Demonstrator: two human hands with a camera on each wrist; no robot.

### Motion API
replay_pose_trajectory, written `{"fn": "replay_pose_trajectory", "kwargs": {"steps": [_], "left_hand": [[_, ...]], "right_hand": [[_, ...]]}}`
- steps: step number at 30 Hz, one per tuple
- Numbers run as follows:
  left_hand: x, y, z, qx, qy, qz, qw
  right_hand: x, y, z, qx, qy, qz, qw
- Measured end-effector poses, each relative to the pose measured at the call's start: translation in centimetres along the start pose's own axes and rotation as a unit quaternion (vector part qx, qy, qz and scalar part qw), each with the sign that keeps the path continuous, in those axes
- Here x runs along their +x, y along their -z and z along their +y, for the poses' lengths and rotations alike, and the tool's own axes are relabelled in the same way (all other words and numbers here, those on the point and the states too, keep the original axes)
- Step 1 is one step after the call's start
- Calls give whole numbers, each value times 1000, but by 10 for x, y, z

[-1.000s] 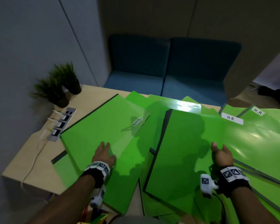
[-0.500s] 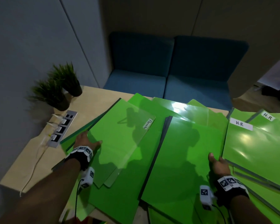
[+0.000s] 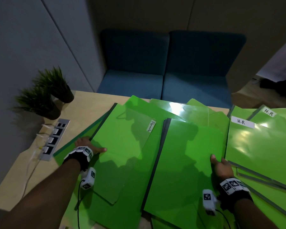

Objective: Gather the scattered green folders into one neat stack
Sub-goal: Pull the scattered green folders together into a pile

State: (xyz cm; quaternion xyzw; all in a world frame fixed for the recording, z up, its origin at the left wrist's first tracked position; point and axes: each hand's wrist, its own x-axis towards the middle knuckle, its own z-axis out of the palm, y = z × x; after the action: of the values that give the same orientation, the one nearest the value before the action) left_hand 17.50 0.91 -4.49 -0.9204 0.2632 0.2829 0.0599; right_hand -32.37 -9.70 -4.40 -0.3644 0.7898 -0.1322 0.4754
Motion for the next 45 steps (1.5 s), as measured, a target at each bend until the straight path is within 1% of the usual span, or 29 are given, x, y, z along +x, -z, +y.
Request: {"fn": "replay_pose_trajectory", "kwargs": {"steps": [1, 2, 4, 5, 7, 8, 10, 12, 14, 16, 18, 20, 23, 26, 28, 30, 33, 34, 36, 41, 45], "left_hand": [[-2, 1, 3, -15, -4, 4, 1000], [-3, 1, 4, -55, -5, -4, 998], [-10, 2, 6, -175, -10, -22, 984], [-14, 5, 7, -219, -23, -13, 975], [-25, 20, 9, -244, -80, 33, 966], [-30, 33, 9, -252, -111, 68, 959], [-44, 63, 12, -274, -152, 130, 941], [-57, 89, 14, -293, -176, 181, 922], [-71, 95, 23, -316, -182, 200, 909], [-90, 80, 42, -338, -206, 178, 901], [-109, 45, 63, -360, -225, 130, 896], [-127, 1, 85, -375, -208, 76, 900], [-143, -58, 107, -386, -173, 19, 906], [-151, -89, 116, -400, -143, -16, 905], [-156, -100, 121, -384, -140, -27, 912], [-164, -104, 123, -349, -143, -32, 925], [-163, -118, 121, -263, -181, -43, 947], [-166, -121, 123, -246, -190, -42, 949], [-178, -124, 127, -225, -194, -34, 954], [-191, -128, 137, -166, -237, -33, 957], [-196, -123, 134, -139, -248, -54, 957]], "right_hand": [[0, 0, -2, 14, -6, 0, 1000], [-1, 0, -3, 8, 0, 1, 1000], [5, -1, -4, 4, 13, 6, 1000], [8, -1, -5, 19, 19, 9, 1000], [6, 0, -7, 38, 28, 10, 999], [5, 1, -8, 36, 22, 9, 999], [-1, 2, -6, 46, -4, 2, 999], [-6, 3, -7, 72, -20, -1, 997], [-9, 4, -9, 72, -15, -4, 997], [-11, 5, -11, 53, 2, -1, 999], [-13, 7, -12, 22, 21, -5, 1000], [-15, 10, -13, 17, 26, -19, 999], [-17, 14, -12, 42, 22, -44, 998], [-17, 16, -8, 54, 21, -52, 997], [-18, 17, -7, 61, 15, -54, 997], [-20, 16, -5, 73, 19, -58, 995], [-22, 13, -5, 95, 19, -57, 994], [-23, 11, -5, 110, 13, -56, 992], [-23, 10, -5, 120, 0, -47, 992], [-21, 6, -1, 139, -6, -39, 989], [-17, 8, 3, 140, 7, -25, 990]]}}
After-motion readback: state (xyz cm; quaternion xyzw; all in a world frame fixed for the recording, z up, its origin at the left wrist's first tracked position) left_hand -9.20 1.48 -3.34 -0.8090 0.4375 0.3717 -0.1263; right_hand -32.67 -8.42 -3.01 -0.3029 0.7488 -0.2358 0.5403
